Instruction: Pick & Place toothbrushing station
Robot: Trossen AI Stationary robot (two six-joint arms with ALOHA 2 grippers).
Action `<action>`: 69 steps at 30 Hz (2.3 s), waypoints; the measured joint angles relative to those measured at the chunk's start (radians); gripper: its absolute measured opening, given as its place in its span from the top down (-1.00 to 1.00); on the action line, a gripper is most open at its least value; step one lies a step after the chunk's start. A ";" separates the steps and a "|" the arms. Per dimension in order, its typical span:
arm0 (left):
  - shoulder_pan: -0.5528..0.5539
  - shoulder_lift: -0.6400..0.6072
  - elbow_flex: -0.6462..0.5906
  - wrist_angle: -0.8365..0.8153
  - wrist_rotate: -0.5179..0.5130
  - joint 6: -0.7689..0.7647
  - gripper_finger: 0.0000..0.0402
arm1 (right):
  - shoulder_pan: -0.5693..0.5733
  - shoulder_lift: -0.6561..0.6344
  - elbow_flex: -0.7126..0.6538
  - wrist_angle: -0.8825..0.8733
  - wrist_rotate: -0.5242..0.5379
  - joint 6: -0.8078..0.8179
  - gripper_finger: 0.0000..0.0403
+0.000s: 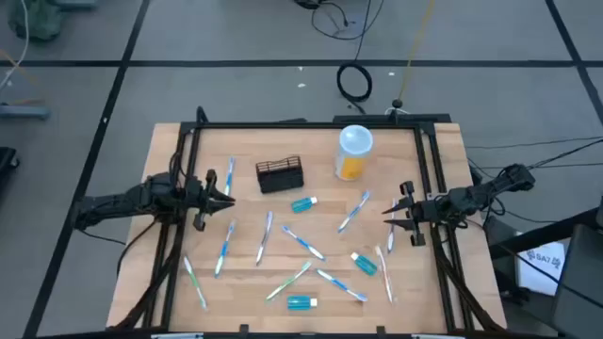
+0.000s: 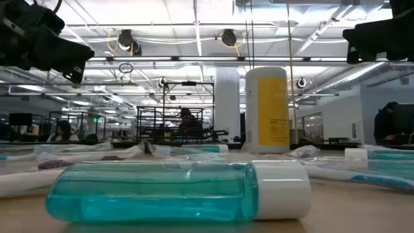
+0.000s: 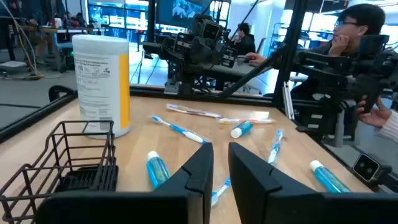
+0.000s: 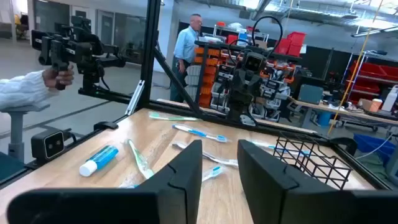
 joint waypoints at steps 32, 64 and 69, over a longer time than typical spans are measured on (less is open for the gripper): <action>0.000 0.000 0.000 0.061 -0.283 -0.082 0.75 | 0.000 0.000 0.000 0.017 -0.002 -0.030 0.54; 0.042 0.659 0.223 -0.171 -0.913 -0.436 0.74 | 0.000 0.000 0.000 0.016 -0.002 -0.074 0.54; 0.078 0.742 0.223 -0.169 -0.916 -0.449 0.68 | 0.000 0.000 0.000 0.016 -0.002 -0.073 0.54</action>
